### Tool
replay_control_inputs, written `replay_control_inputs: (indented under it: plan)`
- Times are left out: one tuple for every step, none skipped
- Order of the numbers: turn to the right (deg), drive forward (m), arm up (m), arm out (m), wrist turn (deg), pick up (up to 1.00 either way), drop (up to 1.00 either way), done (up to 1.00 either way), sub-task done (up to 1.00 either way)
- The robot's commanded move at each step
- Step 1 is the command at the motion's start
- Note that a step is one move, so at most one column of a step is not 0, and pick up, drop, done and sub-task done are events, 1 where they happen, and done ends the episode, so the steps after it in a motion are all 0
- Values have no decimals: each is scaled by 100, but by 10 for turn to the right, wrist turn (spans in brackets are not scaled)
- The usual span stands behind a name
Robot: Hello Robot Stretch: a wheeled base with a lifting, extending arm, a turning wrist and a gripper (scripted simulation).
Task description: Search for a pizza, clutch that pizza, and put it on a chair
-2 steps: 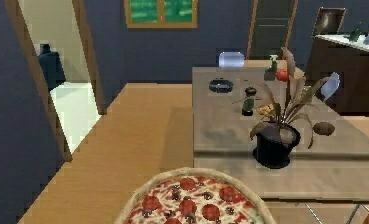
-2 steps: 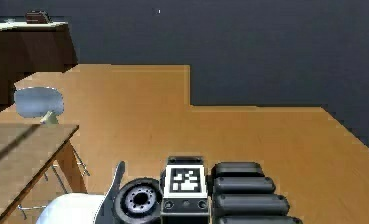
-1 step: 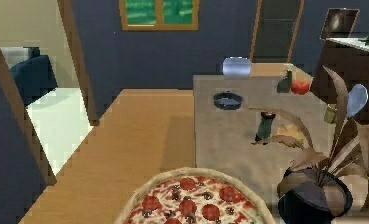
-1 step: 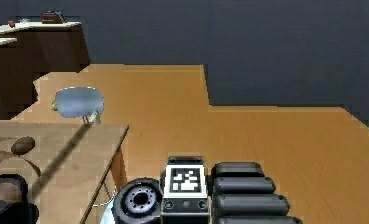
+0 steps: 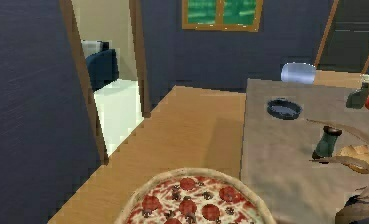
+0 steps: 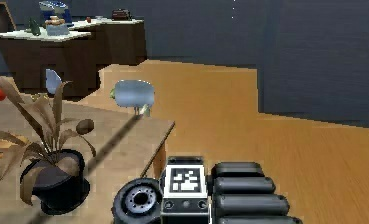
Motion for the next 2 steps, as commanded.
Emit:
replay_control_inputs:
  plan:
    - [0, 0, 0, 18, 0, 0, 0, 0, 0]
    - [0, 0, 0, 0, 450, 0, 0, 0, 0]
